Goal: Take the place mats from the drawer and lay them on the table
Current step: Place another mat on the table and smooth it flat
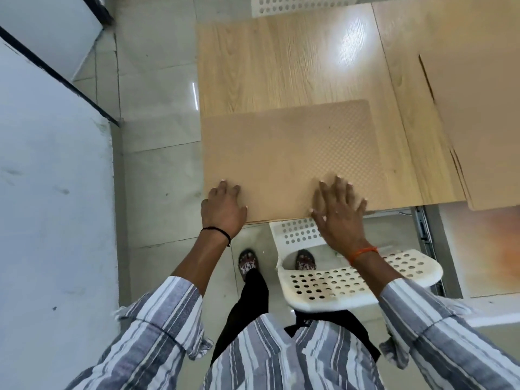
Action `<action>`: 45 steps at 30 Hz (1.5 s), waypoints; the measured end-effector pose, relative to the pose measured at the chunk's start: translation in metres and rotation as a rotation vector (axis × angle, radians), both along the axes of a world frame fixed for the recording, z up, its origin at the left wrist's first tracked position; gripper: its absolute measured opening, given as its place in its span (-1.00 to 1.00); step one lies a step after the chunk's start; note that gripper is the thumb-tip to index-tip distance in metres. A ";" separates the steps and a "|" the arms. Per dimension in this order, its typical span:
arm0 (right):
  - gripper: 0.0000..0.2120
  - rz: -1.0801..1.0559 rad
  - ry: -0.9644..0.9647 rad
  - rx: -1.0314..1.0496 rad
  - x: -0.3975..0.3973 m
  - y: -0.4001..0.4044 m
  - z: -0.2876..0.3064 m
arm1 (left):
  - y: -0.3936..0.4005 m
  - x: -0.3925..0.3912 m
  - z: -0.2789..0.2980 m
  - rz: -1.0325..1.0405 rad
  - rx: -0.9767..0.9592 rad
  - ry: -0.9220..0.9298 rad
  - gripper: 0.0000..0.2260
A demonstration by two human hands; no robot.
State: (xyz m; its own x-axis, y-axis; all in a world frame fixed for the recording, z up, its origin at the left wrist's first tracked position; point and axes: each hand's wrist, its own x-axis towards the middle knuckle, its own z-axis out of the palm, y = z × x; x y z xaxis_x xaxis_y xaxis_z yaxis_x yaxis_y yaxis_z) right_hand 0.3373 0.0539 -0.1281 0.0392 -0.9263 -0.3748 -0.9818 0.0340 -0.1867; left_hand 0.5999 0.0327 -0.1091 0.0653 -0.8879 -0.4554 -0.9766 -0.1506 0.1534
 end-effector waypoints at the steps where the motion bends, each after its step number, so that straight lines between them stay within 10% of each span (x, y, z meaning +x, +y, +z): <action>1: -0.35 0.019 -0.028 -0.036 0.015 0.001 0.000 | 0.000 -0.001 -0.003 0.008 -0.069 0.046 -0.50; 9: -0.43 0.023 -0.261 -0.133 0.112 -0.016 -0.022 | -0.018 -0.018 -0.041 -0.177 -0.231 0.089 -0.48; 28: -0.30 -0.178 0.010 -0.238 -0.041 -0.046 -0.040 | -0.025 -0.032 -0.054 -0.034 -0.289 0.015 -0.47; 36: -0.32 0.235 -0.119 -0.252 0.044 -0.085 -0.052 | -0.026 -0.032 -0.057 -0.071 -0.342 -0.024 -0.47; 45: -0.34 -0.088 -0.030 -0.291 -0.023 -0.095 -0.056 | -0.028 -0.036 -0.054 -0.008 -0.362 0.006 -0.55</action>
